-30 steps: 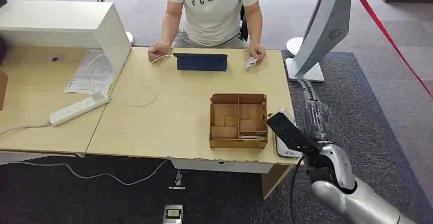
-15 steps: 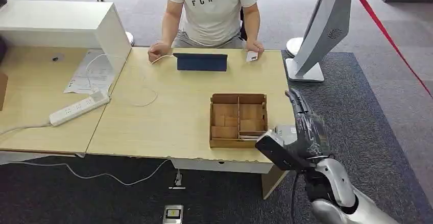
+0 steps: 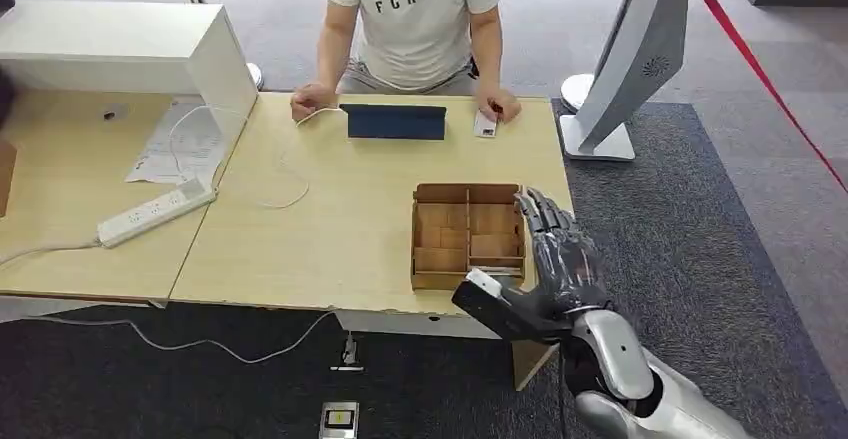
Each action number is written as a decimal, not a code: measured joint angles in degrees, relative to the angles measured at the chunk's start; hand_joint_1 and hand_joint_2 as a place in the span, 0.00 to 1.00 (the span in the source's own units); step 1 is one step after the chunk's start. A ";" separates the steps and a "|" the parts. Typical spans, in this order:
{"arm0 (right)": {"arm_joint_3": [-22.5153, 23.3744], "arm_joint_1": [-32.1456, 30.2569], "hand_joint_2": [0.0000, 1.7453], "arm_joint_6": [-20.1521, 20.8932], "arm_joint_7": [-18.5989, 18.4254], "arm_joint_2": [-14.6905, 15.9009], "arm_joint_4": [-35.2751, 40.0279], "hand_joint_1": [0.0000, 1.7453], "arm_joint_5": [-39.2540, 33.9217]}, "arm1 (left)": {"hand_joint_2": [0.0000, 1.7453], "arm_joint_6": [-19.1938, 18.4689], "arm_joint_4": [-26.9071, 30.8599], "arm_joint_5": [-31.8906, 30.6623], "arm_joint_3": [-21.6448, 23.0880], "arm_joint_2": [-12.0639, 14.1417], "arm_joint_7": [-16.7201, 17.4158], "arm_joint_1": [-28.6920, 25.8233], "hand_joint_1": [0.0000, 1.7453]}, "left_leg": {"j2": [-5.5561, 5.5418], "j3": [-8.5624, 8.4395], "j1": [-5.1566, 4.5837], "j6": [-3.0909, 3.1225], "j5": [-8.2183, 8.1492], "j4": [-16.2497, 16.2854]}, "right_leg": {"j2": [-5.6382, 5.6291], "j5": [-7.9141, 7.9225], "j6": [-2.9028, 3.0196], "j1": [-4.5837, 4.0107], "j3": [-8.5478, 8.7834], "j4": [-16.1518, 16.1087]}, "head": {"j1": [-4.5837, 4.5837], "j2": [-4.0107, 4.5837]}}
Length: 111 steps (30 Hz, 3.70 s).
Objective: Pass the card to the sensor for recognition and then transmit it.
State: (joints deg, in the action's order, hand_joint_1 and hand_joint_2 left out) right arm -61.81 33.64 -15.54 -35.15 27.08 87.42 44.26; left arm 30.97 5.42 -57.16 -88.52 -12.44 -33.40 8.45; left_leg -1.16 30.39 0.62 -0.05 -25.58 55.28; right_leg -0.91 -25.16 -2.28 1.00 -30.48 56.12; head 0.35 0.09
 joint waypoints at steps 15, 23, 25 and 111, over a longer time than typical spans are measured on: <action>-4.33 3.60 1.00 2.69 1.35 -2.82 -7.45 0.00 -4.50 | 0.00 0.22 0.00 0.22 0.00 0.24 1.29 0.01 0.00 | 0.01 0.00 0.00 0.00 0.00 0.00 | 0.00 0.00 0.00 -0.01 -0.01 0.01 | 0.00 0.00; -6.84 5.55 1.00 5.05 2.08 -4.92 -10.09 0.00 -6.73 | 0.00 0.53 0.00 1.20 0.00 0.35 1.22 -0.01 0.00 | -0.01 0.00 0.01 -0.01 0.01 0.00 | 0.00 0.00 0.00 -0.01 -0.01 0.01 | 0.02 0.00; -7.45 5.79 1.00 5.70 1.86 -5.18 -10.42 0.00 -6.90 | 0.00 0.39 0.00 1.33 0.00 0.42 1.18 -0.01 0.00 | 0.00 0.00 0.01 0.00 0.00 0.00 | 0.00 0.00 0.00 -0.01 -0.01 0.01 | 0.00 0.00; -10.88 6.75 1.00 7.10 2.49 -5.99 -23.01 1.00 -12.17 | 0.00 1.09 0.02 2.01 -0.02 1.66 0.65 -0.02 0.00 | 0.03 -0.05 0.00 0.00 0.00 0.01 | -0.02 0.00 0.00 0.00 -0.01 -0.01 | 0.00 0.00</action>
State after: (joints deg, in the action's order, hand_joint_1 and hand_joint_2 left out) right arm -72.70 40.39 -8.44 -32.65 21.09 64.41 32.09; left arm 32.06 5.44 -55.14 -88.54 -10.78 -32.74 8.43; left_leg -1.13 30.34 0.63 -0.05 -25.58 55.29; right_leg -0.93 -25.16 -2.28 1.00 -30.48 56.11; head 0.35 0.09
